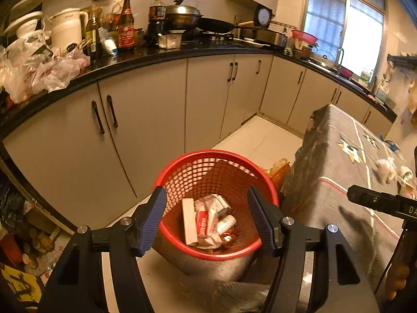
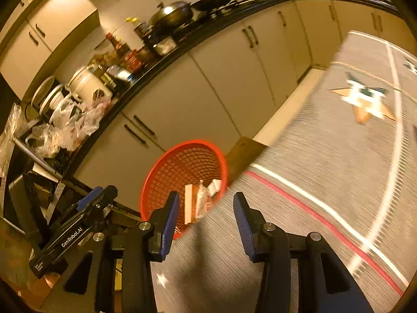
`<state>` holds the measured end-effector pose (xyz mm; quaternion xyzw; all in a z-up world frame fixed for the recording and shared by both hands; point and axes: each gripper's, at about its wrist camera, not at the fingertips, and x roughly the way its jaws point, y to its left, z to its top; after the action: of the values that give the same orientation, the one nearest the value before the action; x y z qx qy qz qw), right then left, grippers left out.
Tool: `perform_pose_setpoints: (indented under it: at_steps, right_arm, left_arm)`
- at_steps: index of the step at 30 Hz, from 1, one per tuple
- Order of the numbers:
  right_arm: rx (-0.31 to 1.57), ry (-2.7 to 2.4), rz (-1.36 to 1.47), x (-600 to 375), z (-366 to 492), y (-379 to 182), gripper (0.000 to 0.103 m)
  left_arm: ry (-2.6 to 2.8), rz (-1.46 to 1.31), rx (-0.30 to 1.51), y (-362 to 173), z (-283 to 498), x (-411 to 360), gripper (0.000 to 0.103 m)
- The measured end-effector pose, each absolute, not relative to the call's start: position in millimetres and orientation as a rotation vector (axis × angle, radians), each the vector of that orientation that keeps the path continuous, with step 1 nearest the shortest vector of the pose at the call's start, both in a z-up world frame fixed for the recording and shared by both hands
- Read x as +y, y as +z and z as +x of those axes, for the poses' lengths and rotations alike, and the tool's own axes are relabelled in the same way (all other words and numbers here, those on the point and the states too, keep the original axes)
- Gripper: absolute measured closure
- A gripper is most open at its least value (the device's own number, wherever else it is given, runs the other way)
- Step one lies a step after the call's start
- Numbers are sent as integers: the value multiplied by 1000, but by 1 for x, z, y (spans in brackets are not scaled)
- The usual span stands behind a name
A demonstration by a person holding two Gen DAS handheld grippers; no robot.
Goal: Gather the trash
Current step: 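Move both open tools back over the table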
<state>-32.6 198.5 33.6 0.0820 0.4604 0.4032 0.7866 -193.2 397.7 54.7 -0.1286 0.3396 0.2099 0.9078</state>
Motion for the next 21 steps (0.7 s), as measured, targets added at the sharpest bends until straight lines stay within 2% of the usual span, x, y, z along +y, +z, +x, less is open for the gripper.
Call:
perform_pose_setpoints:
  at_steps: [7, 14, 21]
  right_arm:
    - [948, 812, 227, 133, -49, 44, 49]
    - [896, 743, 290, 60, -62, 52, 45]
    - [862, 670, 327, 2, -68, 55, 42]
  left_arm:
    - [395, -196, 685, 76, -194, 349, 38]
    - [344, -95, 669, 89, -190, 293, 32]
    - [293, -9, 674, 96, -182, 246, 32]
